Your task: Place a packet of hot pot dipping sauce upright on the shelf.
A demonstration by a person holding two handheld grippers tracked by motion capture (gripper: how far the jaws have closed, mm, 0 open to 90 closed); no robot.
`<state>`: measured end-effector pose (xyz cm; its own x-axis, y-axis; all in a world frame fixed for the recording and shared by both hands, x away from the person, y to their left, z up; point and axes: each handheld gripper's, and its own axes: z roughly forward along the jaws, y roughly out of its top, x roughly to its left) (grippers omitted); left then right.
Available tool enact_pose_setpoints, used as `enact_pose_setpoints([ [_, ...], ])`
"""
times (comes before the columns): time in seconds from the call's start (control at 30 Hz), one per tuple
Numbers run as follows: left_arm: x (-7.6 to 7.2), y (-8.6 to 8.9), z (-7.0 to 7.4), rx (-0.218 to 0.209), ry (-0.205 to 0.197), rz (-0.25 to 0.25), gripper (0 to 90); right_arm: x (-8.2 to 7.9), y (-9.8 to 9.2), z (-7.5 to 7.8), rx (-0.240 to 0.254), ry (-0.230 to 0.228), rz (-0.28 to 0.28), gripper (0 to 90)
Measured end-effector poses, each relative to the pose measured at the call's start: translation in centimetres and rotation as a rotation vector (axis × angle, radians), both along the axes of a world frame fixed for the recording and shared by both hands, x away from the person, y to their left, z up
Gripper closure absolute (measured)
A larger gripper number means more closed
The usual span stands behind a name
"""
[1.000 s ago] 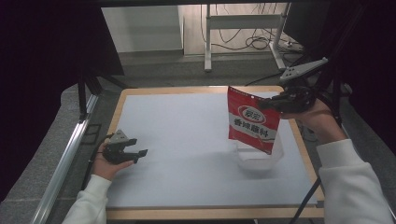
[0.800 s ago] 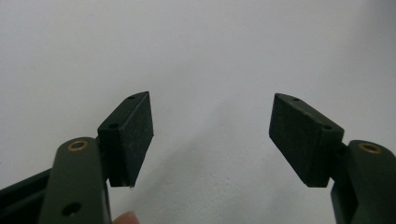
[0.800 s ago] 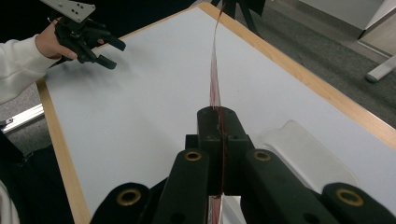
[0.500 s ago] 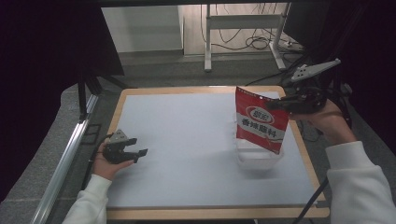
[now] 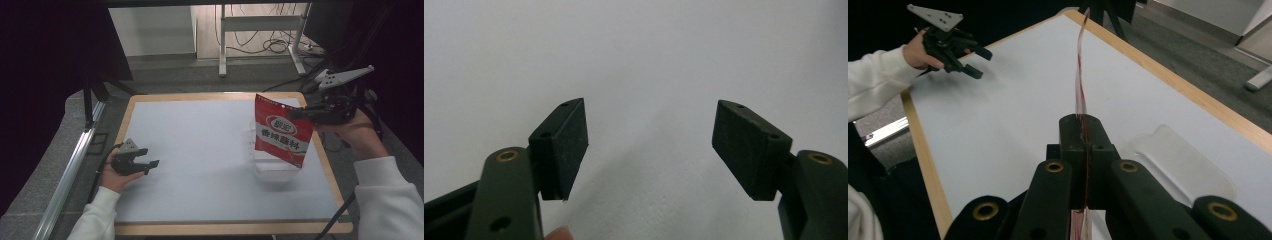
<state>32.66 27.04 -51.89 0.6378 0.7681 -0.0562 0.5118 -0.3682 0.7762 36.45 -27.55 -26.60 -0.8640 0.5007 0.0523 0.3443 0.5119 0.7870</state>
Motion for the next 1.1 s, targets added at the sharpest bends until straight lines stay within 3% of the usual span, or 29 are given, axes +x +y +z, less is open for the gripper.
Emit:
enact_pose_setpoints([
  [0.13, 0.0, -0.2, 0.0, 0.004, 0.000, -0.008, 30.1, 0.0, 0.2, -0.1, -0.013, 0.002, 0.004, 89.3],
  [0.6, -0.1, -0.1, -0.1, 0.003, -0.001, -0.006, 30.1, 1.1, -1.0, -2.6, -0.041, 0.040, -0.065, 89.2],
  [0.87, -0.1, 0.0, 0.2, -0.002, -0.006, -0.002, 30.1, 1.5, -1.7, -5.4, -0.041, 0.069, -0.092, 89.0],
  [0.93, -0.2, -0.1, 0.2, 0.002, -0.009, -0.005, 30.1, 1.7, -2.2, -6.2, -0.030, 0.081, -0.108, 89.0],
  [0.97, -0.2, -0.1, 0.1, 0.001, -0.007, -0.005, 30.1, 1.8, -2.8, -6.8, -0.002, 0.087, -0.124, 89.0],
  [1.1, -0.1, -0.2, 0.1, 0.001, -0.005, -0.006, 30.1, 1.8, -3.6, -7.2, 0.033, 0.096, -0.137, 88.9],
])
